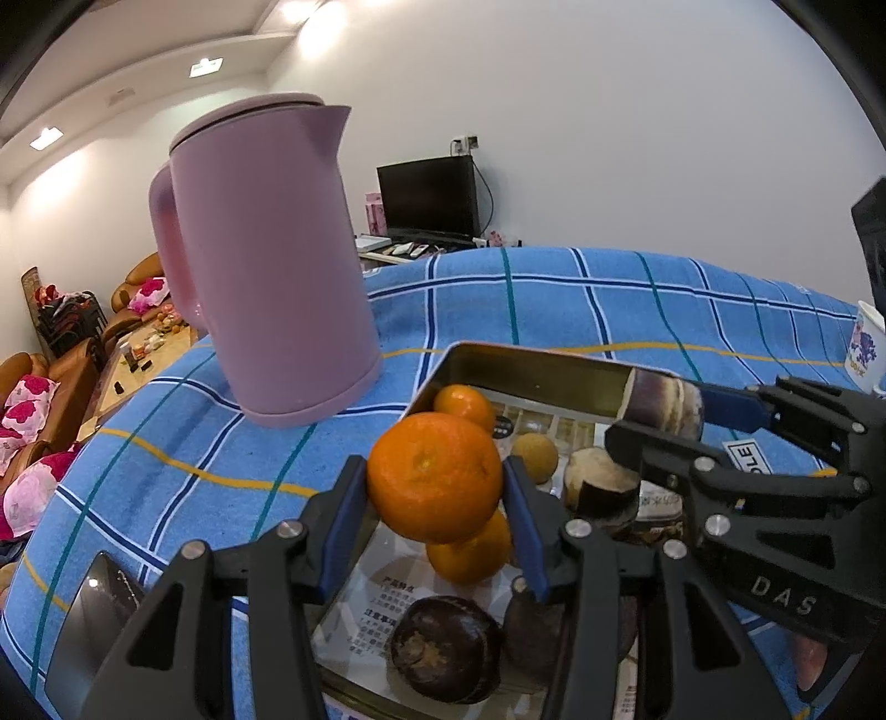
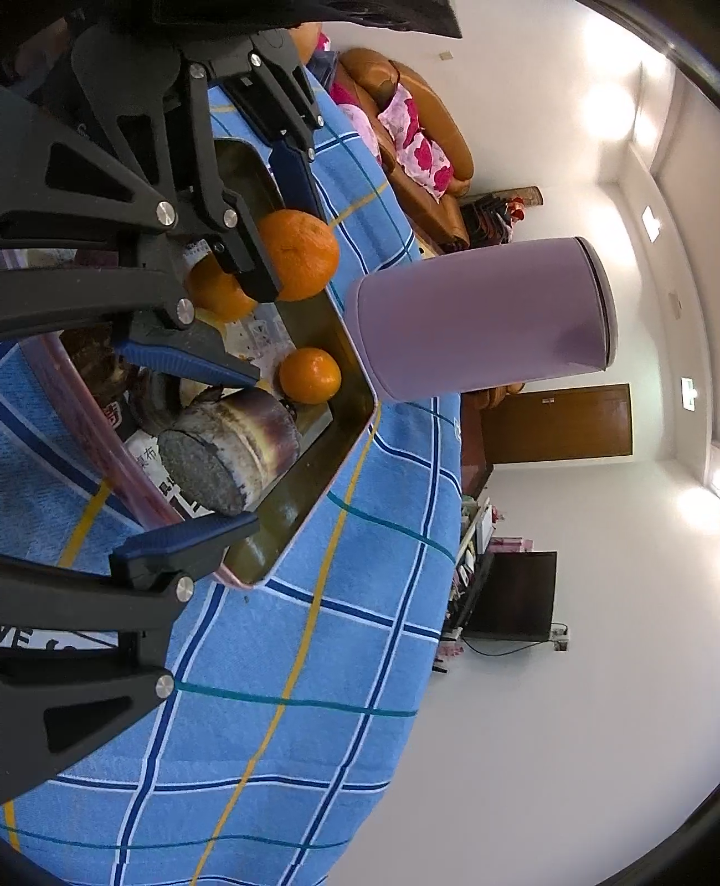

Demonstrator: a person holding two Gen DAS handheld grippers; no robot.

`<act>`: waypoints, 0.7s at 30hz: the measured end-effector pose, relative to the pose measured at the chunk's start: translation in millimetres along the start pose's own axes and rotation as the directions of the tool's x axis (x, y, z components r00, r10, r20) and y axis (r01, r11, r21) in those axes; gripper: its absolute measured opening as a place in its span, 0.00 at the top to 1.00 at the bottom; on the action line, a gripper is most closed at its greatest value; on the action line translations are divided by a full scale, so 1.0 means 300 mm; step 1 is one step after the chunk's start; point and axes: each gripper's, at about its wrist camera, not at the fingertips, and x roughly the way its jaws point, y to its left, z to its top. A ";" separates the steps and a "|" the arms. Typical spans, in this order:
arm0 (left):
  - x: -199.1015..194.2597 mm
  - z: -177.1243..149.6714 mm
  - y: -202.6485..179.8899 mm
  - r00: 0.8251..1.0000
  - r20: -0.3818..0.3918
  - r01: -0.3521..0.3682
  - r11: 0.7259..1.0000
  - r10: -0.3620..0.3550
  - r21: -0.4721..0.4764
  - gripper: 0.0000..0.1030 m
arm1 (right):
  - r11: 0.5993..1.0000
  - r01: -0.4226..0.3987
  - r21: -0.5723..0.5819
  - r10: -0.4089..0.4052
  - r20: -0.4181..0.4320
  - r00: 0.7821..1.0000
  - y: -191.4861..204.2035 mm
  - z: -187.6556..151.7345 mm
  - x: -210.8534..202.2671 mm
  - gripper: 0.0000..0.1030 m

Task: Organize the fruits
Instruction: 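Open the left tool releasing the orange into the tin while the right tool releases the taro piece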

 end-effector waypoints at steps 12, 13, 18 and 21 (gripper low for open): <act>-0.033 -0.006 -0.011 0.999 0.045 -0.023 1.000 0.023 0.017 0.50 | 1.000 -0.009 0.027 0.009 0.017 1.000 -0.015 -0.007 -0.015 0.49; -0.037 -0.008 -0.009 0.999 0.048 -0.026 1.000 0.025 0.014 0.47 | 0.999 -0.012 0.032 0.011 0.023 1.000 -0.019 -0.008 -0.020 0.46; -0.060 -0.011 0.014 0.996 0.083 -0.040 0.999 0.042 -0.020 0.28 | 0.998 0.012 0.060 -0.015 0.060 0.998 -0.039 -0.018 -0.053 0.34; -0.093 -0.016 0.008 0.990 0.131 -0.045 0.999 0.048 -0.021 0.20 | 0.996 0.078 0.052 -0.084 0.113 0.990 -0.038 -0.030 -0.097 0.33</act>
